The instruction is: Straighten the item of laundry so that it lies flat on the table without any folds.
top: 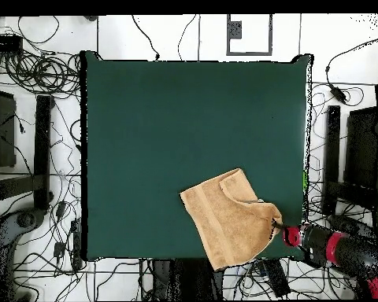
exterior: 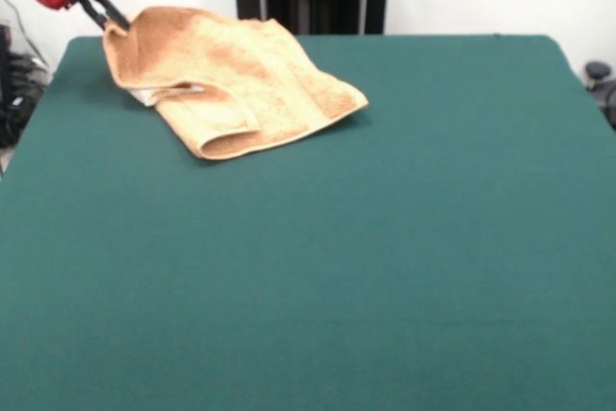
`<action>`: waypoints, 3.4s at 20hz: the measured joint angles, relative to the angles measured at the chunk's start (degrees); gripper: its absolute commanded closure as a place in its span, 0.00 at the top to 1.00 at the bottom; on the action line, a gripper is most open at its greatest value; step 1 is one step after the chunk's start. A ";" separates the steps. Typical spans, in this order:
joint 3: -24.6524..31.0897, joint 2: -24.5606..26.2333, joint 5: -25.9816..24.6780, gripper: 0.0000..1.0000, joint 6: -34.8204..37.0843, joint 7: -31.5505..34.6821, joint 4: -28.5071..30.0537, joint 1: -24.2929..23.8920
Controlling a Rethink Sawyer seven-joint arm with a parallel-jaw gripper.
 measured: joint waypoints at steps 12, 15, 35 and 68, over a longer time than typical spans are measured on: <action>-0.02 5.35 -0.21 0.00 3.08 -5.51 -4.01 -2.27; -0.02 6.37 -0.32 0.00 3.47 -7.05 -5.08 -2.55; -0.22 6.87 -8.47 0.00 3.47 -9.02 -9.13 -2.03; -0.43 -6.18 -17.16 0.00 -7.85 -9.02 -8.37 1.29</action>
